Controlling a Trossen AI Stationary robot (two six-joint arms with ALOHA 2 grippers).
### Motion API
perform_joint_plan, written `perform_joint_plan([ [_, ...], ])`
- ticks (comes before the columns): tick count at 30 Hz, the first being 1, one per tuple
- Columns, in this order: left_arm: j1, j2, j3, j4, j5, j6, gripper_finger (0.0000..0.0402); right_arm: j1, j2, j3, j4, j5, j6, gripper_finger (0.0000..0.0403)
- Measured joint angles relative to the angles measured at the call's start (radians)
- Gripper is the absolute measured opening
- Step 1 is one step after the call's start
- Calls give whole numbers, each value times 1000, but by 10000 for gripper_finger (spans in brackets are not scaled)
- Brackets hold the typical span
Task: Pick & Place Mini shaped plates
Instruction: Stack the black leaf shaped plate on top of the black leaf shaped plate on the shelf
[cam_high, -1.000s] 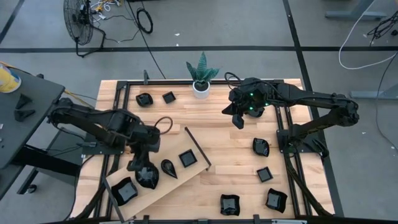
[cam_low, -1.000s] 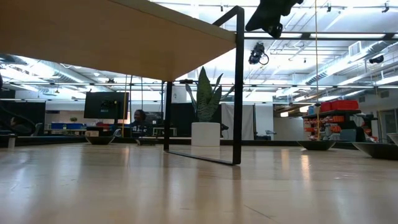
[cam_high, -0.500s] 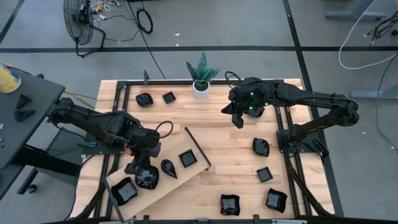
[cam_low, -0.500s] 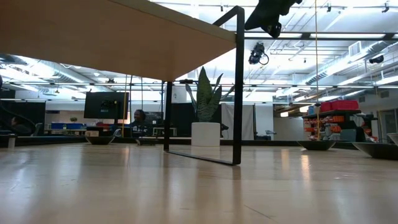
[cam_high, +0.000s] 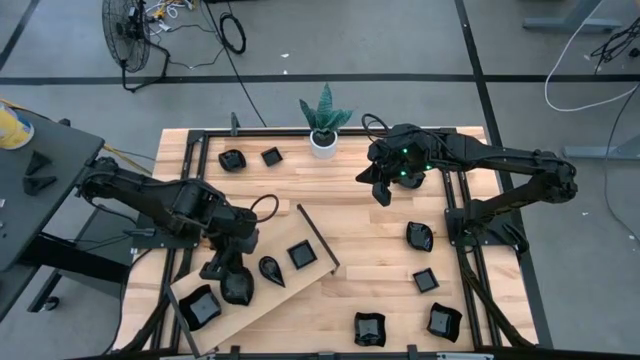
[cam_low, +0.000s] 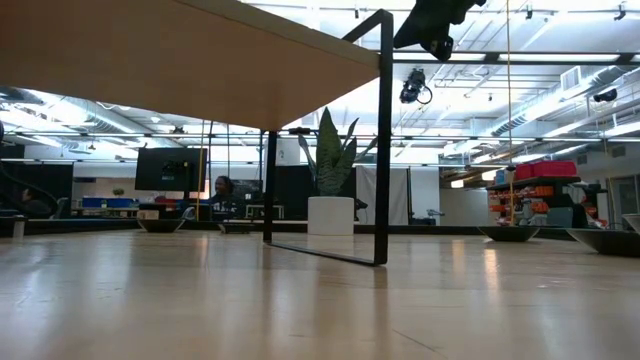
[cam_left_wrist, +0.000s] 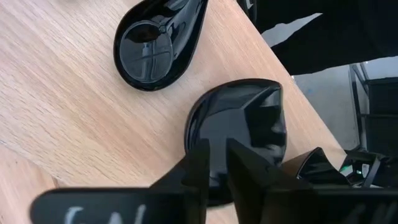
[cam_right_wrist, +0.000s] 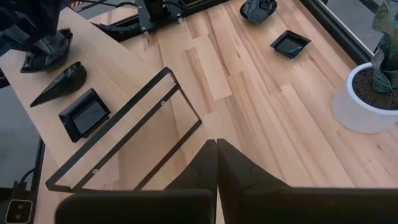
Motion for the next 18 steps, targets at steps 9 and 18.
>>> perform_joint_plan([
  [9,17,0,0,-2,1,-5,97,0,0,0,0,0,-3,4],
  [18,134,0,0,-21,1,-22,106,0,0,0,0,0,-3,4],
])
